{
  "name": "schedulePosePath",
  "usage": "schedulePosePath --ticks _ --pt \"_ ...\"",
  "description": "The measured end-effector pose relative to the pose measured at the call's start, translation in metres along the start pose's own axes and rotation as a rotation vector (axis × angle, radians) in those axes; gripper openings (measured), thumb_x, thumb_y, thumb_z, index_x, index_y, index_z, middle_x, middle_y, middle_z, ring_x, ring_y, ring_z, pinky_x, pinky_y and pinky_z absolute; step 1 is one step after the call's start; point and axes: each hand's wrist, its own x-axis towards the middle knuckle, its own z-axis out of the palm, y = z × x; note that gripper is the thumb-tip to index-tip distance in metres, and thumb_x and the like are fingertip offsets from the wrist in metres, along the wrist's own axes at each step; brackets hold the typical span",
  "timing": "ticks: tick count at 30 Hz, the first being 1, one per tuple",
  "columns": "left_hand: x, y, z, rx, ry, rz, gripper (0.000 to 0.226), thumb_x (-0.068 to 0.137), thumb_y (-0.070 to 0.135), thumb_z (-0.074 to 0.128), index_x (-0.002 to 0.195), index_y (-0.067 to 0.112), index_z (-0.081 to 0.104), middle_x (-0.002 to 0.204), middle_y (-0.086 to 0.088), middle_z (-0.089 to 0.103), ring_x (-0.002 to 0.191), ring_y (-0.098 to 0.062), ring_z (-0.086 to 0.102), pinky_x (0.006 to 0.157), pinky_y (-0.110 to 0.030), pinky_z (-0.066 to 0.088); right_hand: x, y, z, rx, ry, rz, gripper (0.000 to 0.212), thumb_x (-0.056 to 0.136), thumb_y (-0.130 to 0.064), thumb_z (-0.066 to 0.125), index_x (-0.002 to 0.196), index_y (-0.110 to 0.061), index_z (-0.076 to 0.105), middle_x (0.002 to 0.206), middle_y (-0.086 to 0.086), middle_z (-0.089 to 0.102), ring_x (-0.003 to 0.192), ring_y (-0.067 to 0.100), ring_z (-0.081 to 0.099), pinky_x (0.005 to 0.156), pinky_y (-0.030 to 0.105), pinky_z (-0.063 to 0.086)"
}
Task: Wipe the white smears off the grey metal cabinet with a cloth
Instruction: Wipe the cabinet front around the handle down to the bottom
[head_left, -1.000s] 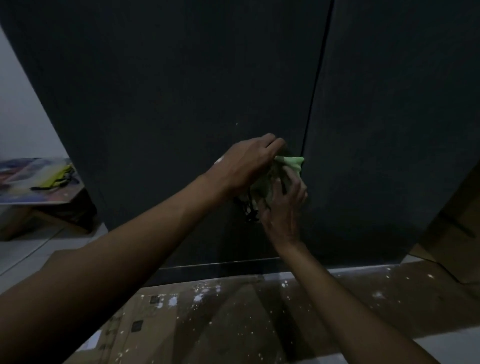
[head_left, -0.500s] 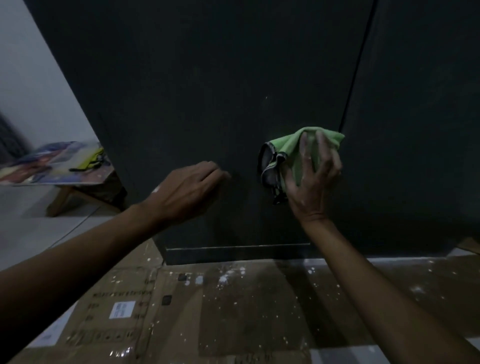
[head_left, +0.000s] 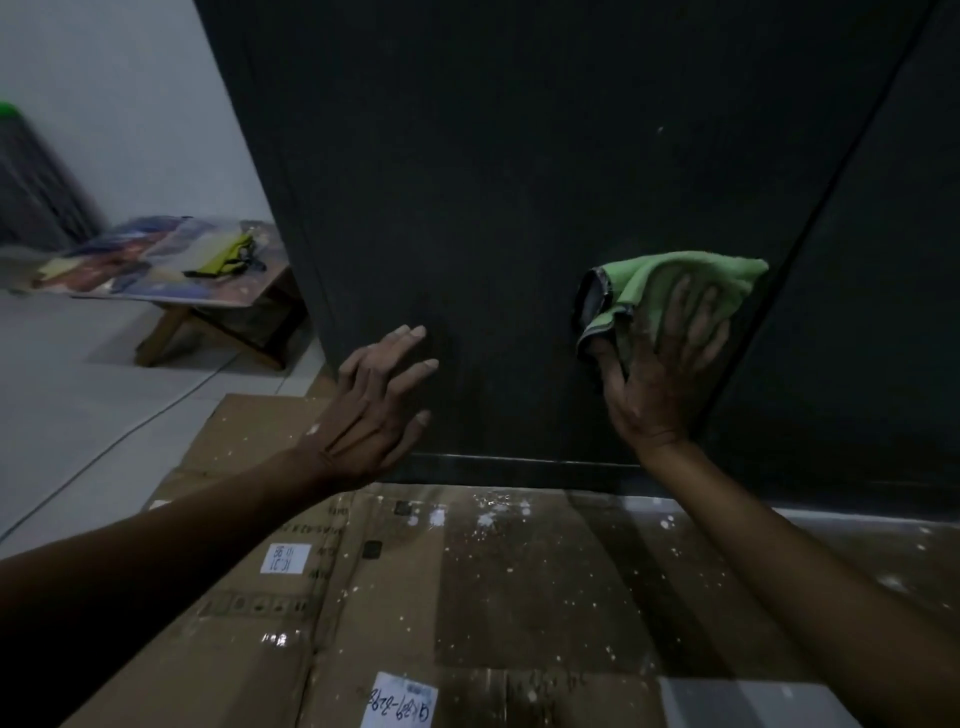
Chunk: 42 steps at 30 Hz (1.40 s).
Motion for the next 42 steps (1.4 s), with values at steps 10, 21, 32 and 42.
schedulePosePath --ticks 10,21,32,42 --pt "-0.012 0.001 0.007 0.013 0.012 -0.199 0.061 0.101 0.039 0.049 0.155 0.017 0.03 0.173 -0.01 0.012 0.161 -0.027 0.014 0.128 -0.035 0.006 -0.052 -0.034 0.015 0.093 -0.409 -0.729 0.071 0.099 -0.012 0.058 0.163 -0.034 0.037 0.175 -0.008 0.018 0.161 0.023 0.019 0.131 0.05 -0.006" --pt "-0.02 -0.008 -0.026 0.054 0.052 -0.387 0.063 0.101 0.04 0.044 0.154 0.009 0.033 0.166 -0.02 0.021 0.151 -0.038 0.03 0.114 -0.053 0.028 0.068 -0.07 -0.008 -0.033 -0.281 -0.78 0.078 0.103 -0.057 0.051 0.169 -0.033 0.016 0.178 0.003 0.003 0.164 0.029 0.0 0.131 0.054 0.001" --pt "-0.063 -0.032 -0.033 0.085 -0.046 -0.515 0.065 0.102 0.044 0.041 0.157 0.01 0.028 0.168 -0.02 0.017 0.151 -0.034 0.027 0.115 -0.052 0.027 0.065 -0.121 0.01 -0.035 -0.128 -0.753 0.073 0.111 -0.039 0.047 0.168 -0.008 0.015 0.177 0.012 0.011 0.164 0.029 0.01 0.134 0.044 0.006" --pt "-0.089 -0.022 0.002 -0.001 -0.287 -0.545 0.08 0.107 0.051 0.033 0.166 0.012 -0.005 0.174 -0.01 -0.015 0.161 -0.023 -0.012 0.127 -0.05 -0.003 -0.043 -0.134 0.061 -0.251 -0.433 -1.399 0.078 0.099 -0.027 0.052 0.167 -0.018 0.014 0.175 0.007 0.001 0.161 0.023 -0.006 0.13 0.045 -0.014"
